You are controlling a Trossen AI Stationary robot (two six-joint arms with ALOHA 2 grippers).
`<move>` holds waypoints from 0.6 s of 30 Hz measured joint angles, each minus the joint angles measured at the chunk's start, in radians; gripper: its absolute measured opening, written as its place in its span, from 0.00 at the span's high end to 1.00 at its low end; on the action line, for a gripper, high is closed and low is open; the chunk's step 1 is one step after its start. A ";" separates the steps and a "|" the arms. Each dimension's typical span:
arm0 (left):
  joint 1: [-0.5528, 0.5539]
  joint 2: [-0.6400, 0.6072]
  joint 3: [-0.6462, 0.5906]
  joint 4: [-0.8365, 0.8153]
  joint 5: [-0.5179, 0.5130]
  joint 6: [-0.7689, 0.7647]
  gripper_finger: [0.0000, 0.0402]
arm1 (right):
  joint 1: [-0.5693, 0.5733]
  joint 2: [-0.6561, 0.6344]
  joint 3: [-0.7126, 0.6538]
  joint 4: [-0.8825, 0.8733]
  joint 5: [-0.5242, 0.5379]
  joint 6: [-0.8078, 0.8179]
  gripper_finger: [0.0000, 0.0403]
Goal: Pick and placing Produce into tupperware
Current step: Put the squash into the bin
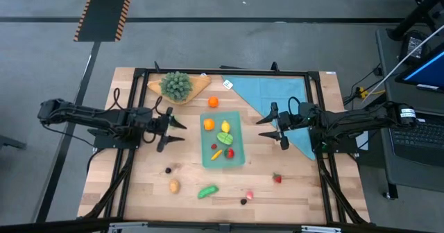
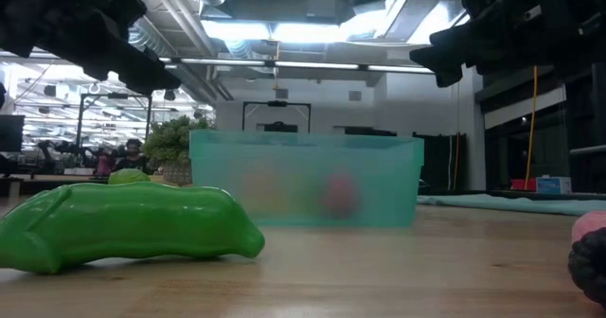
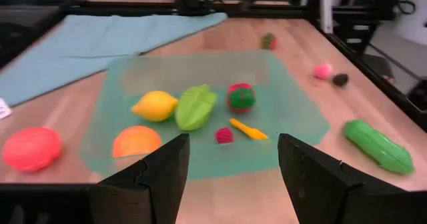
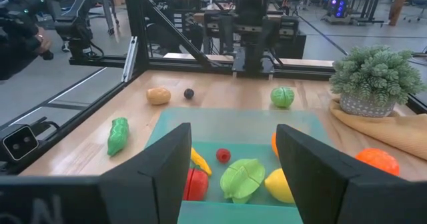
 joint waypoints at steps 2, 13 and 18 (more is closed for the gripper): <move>0.024 0.000 0.012 0.000 0.000 0.001 0.45 | 0.000 0.000 0.000 0.000 0.000 0.000 0.45; 0.239 0.183 0.043 0.218 -0.123 0.087 0.45 | 0.000 0.000 0.000 0.000 0.000 -0.029 0.45; 0.330 0.316 0.043 0.368 -0.011 0.088 0.45 | 0.000 0.000 0.000 0.000 0.001 -0.059 0.45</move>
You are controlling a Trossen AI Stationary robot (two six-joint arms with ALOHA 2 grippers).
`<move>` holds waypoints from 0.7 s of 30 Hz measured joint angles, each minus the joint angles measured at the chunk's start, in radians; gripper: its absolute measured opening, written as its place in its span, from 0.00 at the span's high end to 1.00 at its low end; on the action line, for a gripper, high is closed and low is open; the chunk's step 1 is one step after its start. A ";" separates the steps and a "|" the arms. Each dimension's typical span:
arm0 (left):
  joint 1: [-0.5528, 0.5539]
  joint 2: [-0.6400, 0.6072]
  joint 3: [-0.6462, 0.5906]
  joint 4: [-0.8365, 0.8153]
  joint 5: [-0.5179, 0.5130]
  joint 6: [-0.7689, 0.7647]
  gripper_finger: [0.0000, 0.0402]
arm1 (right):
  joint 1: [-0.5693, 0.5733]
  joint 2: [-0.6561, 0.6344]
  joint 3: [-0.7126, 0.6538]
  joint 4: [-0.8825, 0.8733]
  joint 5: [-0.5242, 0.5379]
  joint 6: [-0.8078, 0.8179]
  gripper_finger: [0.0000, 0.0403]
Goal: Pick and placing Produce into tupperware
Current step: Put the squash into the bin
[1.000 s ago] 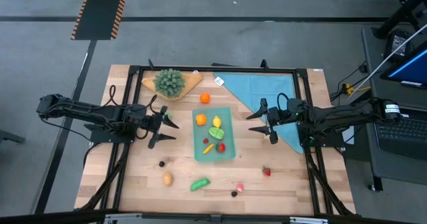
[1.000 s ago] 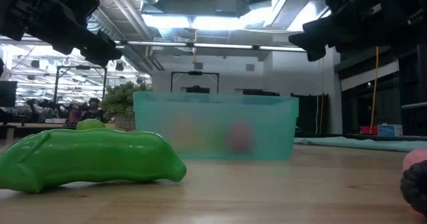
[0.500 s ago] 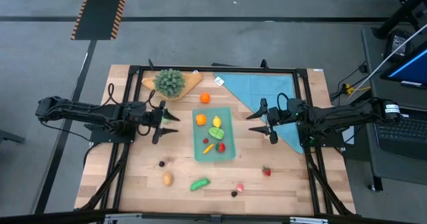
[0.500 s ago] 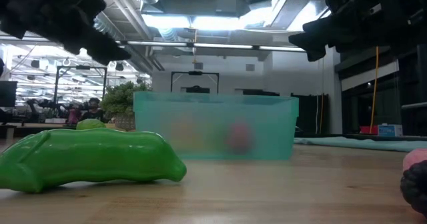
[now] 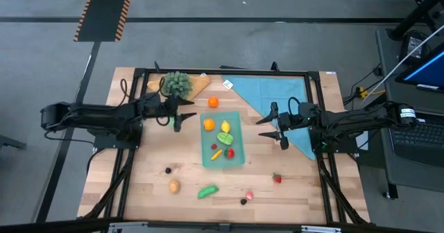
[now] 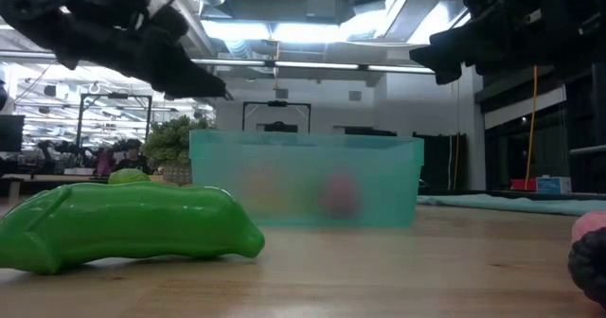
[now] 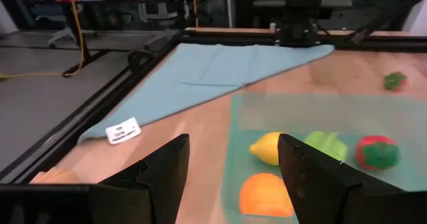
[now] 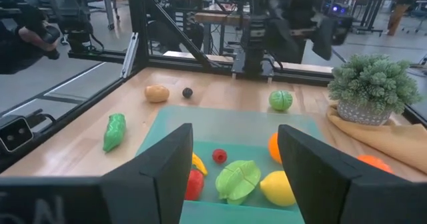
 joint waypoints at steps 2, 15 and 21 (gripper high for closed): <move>0.033 0.040 0.000 0.034 0.018 0.000 0.45 | 0.000 0.000 0.000 0.000 0.000 0.000 0.45; 0.171 0.331 0.317 -0.195 0.229 0.105 0.45 | -0.077 -0.007 0.000 -0.033 0.049 0.121 0.45; 0.203 0.469 0.567 -0.562 0.304 0.172 0.45 | -0.111 -0.008 0.000 -0.051 0.042 0.111 0.45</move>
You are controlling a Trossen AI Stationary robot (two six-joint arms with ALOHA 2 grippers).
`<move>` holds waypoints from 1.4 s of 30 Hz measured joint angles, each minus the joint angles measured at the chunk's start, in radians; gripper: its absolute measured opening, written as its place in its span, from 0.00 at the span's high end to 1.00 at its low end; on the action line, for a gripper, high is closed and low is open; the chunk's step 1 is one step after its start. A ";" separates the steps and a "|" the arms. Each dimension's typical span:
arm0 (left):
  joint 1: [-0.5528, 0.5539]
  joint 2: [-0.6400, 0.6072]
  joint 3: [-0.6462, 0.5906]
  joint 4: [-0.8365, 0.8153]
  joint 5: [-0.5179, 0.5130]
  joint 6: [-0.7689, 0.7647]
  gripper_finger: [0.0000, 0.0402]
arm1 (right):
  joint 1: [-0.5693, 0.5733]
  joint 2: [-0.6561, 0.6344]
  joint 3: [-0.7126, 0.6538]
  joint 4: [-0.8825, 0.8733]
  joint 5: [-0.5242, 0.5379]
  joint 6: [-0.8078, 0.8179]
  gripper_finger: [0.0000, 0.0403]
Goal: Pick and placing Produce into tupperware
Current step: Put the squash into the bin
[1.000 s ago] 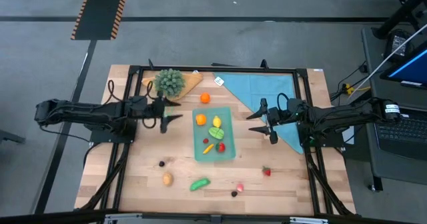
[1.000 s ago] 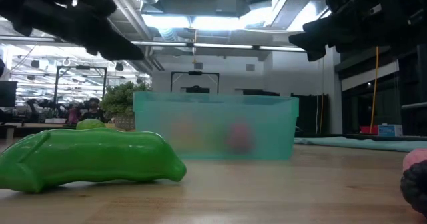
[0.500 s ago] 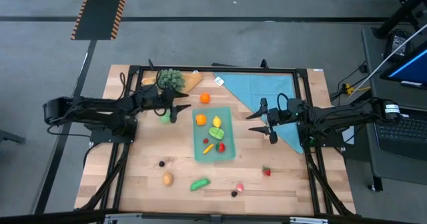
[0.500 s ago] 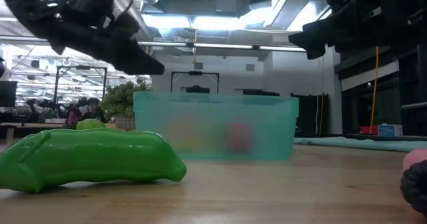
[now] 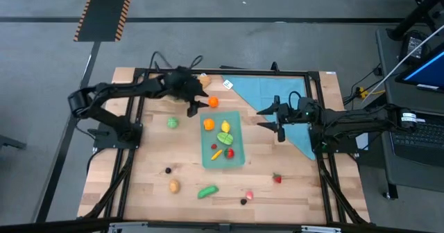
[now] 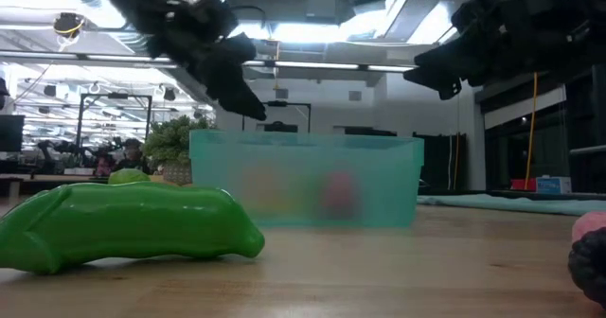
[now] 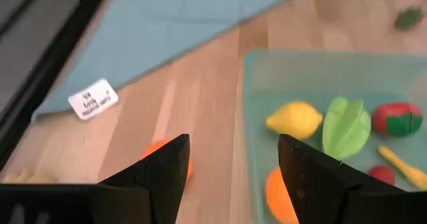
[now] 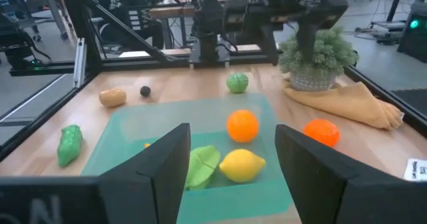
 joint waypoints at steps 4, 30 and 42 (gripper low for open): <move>-0.001 0.046 0.141 -0.195 0.000 0.054 0.45 | 0.000 0.000 0.000 -0.008 -0.003 -0.001 0.45; 0.012 0.187 0.281 -0.345 -0.136 0.057 0.21 | 0.000 0.000 0.000 -0.008 -0.002 -0.028 0.45; 0.036 0.231 0.281 -0.335 -0.165 0.166 0.01 | -0.002 0.000 0.000 0.030 0.000 -0.037 0.45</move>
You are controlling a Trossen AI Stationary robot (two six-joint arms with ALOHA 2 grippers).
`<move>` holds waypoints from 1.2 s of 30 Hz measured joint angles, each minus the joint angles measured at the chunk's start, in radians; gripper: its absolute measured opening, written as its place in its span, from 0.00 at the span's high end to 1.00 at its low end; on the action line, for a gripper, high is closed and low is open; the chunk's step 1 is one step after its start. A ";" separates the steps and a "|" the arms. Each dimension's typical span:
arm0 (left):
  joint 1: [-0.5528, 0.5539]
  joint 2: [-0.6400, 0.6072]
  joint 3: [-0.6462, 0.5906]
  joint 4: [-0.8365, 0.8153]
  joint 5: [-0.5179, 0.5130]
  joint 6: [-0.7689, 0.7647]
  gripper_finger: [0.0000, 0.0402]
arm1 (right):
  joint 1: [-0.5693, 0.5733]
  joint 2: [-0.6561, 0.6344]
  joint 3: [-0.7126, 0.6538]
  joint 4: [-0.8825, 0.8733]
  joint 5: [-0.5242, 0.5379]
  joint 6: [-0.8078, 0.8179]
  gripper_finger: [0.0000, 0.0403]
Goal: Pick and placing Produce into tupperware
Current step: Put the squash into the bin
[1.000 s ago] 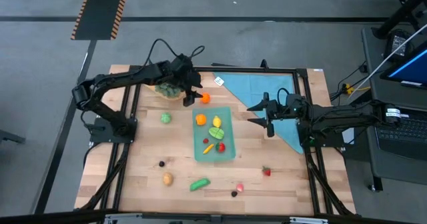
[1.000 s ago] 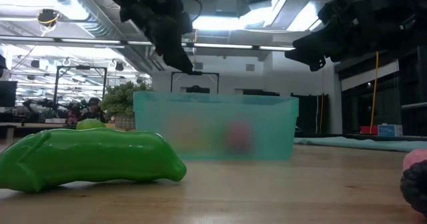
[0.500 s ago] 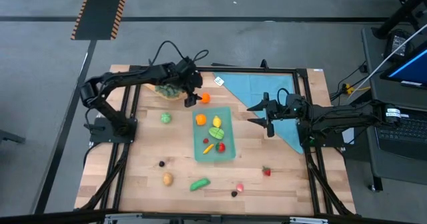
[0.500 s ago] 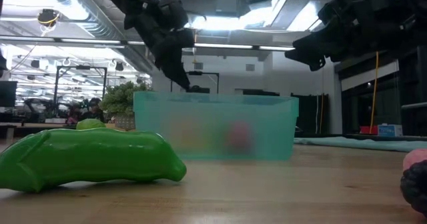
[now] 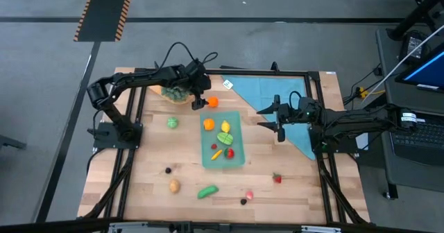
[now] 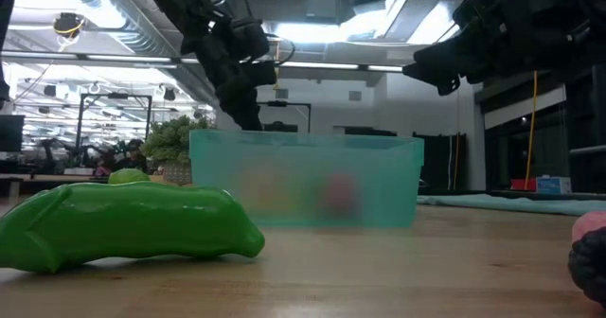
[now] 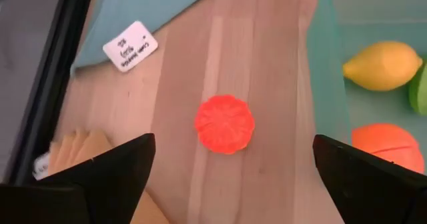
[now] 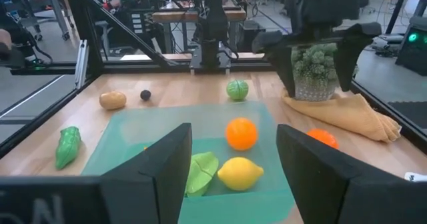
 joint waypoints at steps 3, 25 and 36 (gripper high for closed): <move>-0.001 0.000 0.000 0.002 -0.010 0.027 0.01 | 0.000 0.000 0.000 0.000 0.000 -0.041 0.45; 0.000 0.000 0.000 0.023 -0.146 -0.007 0.02 | 0.000 0.000 0.000 0.009 0.119 -0.127 0.45; -0.012 0.033 -0.001 0.049 -0.037 0.024 0.02 | 0.000 0.000 0.000 0.021 0.166 -0.125 0.45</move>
